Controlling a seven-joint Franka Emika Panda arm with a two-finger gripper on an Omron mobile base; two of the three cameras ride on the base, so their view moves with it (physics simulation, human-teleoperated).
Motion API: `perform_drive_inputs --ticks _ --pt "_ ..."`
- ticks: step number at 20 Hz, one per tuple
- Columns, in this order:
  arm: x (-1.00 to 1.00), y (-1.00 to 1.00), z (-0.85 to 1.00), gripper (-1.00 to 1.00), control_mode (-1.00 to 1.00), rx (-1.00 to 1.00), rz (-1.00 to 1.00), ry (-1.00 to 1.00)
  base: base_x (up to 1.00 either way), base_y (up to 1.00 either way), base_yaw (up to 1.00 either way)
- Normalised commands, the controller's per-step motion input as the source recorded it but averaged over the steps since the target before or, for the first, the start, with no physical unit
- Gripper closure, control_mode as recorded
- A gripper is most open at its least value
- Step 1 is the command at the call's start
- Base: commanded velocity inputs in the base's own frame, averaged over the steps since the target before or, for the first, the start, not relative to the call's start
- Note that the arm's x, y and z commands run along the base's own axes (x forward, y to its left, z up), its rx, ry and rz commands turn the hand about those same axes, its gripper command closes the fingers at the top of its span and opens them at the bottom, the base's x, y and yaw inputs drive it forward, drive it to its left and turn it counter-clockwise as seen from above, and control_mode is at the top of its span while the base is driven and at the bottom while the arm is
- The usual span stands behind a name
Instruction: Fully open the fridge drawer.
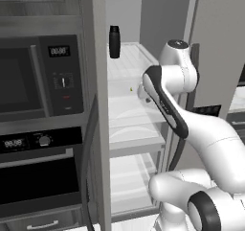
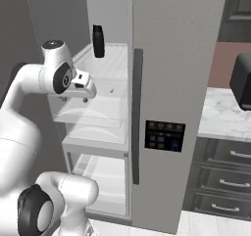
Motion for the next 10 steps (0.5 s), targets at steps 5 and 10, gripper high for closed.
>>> perform_drive_inputs --ticks 5,10 --pt "0.63 0.05 -0.18 -1.0 -1.0 0.0 0.0 -0.03 0.0 0.0 0.0" --pt "0.55 0.14 -0.19 -1.0 -1.0 0.0 0.0 -0.14 0.0 0.0 0.0"
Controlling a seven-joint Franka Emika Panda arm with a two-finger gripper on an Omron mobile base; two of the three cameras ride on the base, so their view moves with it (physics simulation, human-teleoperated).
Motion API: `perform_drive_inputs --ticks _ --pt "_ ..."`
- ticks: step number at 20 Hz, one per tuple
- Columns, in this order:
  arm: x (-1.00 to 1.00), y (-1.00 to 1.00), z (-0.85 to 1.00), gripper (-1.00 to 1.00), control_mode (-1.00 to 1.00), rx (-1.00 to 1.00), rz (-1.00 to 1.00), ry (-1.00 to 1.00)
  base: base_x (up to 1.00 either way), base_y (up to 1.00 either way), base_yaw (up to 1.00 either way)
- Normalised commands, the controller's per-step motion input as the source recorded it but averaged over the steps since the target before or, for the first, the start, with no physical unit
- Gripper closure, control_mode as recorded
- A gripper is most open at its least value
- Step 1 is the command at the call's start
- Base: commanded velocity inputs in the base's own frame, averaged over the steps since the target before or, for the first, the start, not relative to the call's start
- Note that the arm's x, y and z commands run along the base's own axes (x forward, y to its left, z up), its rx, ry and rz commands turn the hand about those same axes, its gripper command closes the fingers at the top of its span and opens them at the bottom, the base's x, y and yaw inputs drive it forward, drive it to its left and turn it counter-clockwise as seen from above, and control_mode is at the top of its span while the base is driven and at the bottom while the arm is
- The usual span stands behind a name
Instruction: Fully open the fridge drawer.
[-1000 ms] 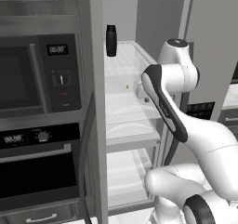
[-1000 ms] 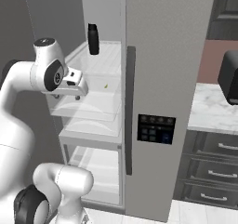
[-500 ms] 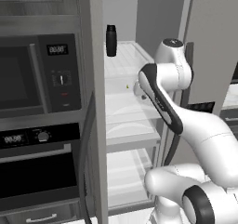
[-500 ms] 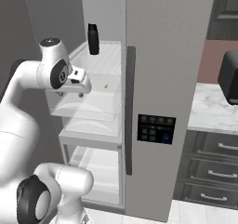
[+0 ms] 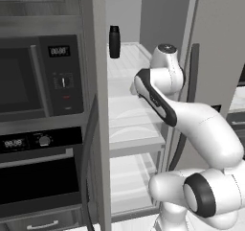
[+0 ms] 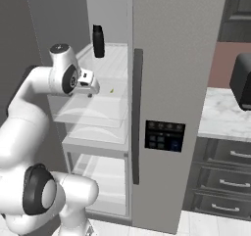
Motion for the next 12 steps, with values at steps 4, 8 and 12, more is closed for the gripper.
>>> perform_drive_inputs --ticks 4,8,12 --pt "0.45 0.13 -0.12 -1.0 -1.0 0.0 -0.01 -0.08 0.0 0.0 0.0" --pt "0.29 0.05 -0.01 -1.0 -1.0 0.0 -0.04 -0.01 0.0 0.0 0.0" --pt "0.28 0.03 -0.16 -1.0 -1.0 0.0 0.0 0.03 0.0 0.0 0.0"
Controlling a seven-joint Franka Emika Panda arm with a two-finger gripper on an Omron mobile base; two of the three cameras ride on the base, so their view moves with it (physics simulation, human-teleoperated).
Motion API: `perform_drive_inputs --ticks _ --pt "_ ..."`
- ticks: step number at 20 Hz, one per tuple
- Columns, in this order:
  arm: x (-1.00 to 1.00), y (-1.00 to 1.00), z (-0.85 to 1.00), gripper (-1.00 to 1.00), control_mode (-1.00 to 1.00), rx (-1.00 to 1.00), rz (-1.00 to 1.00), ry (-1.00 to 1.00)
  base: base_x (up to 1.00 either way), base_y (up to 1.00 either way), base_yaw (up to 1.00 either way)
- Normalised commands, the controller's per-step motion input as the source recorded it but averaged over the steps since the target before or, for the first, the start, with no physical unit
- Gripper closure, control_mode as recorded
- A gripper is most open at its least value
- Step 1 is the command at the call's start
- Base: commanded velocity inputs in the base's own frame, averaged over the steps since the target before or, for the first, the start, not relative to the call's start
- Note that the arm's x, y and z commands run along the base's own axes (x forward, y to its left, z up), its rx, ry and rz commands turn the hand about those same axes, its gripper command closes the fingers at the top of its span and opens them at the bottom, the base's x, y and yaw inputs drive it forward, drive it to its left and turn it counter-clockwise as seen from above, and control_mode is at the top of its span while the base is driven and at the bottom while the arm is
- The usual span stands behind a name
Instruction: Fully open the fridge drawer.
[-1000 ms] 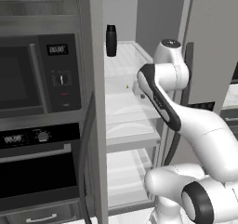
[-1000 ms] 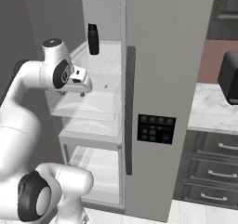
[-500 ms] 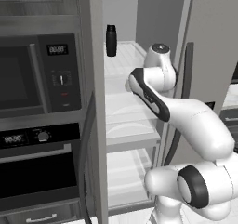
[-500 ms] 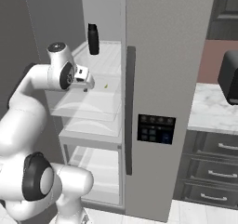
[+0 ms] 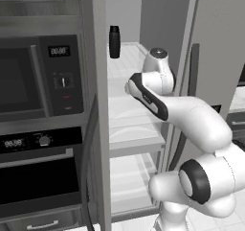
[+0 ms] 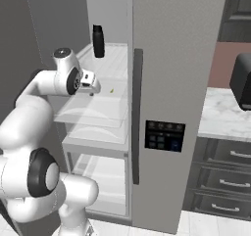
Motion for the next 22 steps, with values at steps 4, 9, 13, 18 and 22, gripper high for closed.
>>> perform_drive_inputs --ticks 4,9,13,18,22 --pt "0.19 0.01 -0.28 -1.0 -1.0 0.0 0.0 0.01 0.0 0.0 0.0" --pt "0.29 0.03 -0.16 -1.0 -1.0 0.0 0.0 0.0 0.0 0.0 0.0" --pt "0.3 0.02 -0.11 -1.0 -1.0 0.0 0.0 0.0 0.0 0.0 0.0" --pt "0.3 0.0 -0.03 -1.0 -1.0 0.0 -0.01 0.0 0.0 0.0 0.0" --pt "0.21 0.05 -0.11 -1.0 -1.0 0.0 -0.07 0.0 0.0 0.0 0.0"
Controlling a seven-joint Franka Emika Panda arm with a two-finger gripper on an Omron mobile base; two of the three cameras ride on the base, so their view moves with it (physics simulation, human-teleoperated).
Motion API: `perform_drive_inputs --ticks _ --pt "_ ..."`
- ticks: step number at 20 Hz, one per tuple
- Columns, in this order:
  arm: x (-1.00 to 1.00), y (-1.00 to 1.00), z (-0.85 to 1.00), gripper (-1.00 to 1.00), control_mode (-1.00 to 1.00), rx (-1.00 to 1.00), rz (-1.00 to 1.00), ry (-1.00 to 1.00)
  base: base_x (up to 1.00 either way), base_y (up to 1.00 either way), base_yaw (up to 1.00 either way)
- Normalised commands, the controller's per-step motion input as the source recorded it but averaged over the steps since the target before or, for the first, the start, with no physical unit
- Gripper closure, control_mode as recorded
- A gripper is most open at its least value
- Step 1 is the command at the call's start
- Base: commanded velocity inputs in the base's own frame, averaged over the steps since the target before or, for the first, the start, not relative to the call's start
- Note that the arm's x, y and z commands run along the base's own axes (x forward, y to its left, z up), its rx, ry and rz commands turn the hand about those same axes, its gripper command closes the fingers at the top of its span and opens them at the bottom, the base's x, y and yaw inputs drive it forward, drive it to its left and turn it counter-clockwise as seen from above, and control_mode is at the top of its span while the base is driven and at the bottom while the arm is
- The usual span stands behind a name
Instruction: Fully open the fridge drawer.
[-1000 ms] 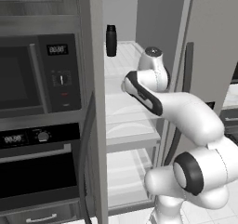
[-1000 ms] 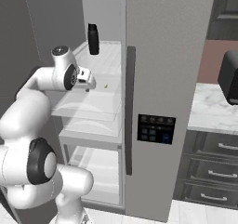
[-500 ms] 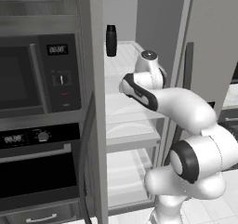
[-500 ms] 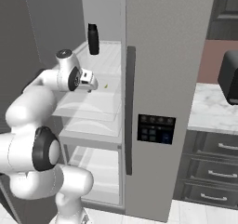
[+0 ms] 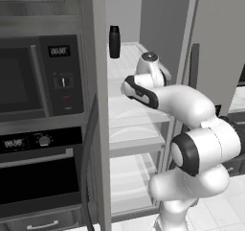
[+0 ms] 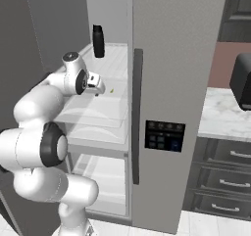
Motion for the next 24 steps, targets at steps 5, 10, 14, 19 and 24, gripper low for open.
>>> perform_drive_inputs --ticks 5,10,14,19,24 --pt "0.2 0.06 -0.13 -1.0 -1.0 0.0 -0.07 0.0 0.0 0.0 0.0" --pt "0.24 0.03 -0.09 -1.0 -1.0 0.01 -0.07 0.0 0.0 0.0 0.0" --pt "0.25 0.02 -0.09 -1.0 -1.0 0.0 -0.07 0.0 0.0 0.0 0.0" --pt "0.27 0.0 -0.08 -1.0 -1.0 0.01 -0.07 0.0 0.0 0.0 0.0" --pt "0.29 0.0 -0.13 -1.0 -1.0 0.0 -0.06 0.0 0.0 0.0 0.0"
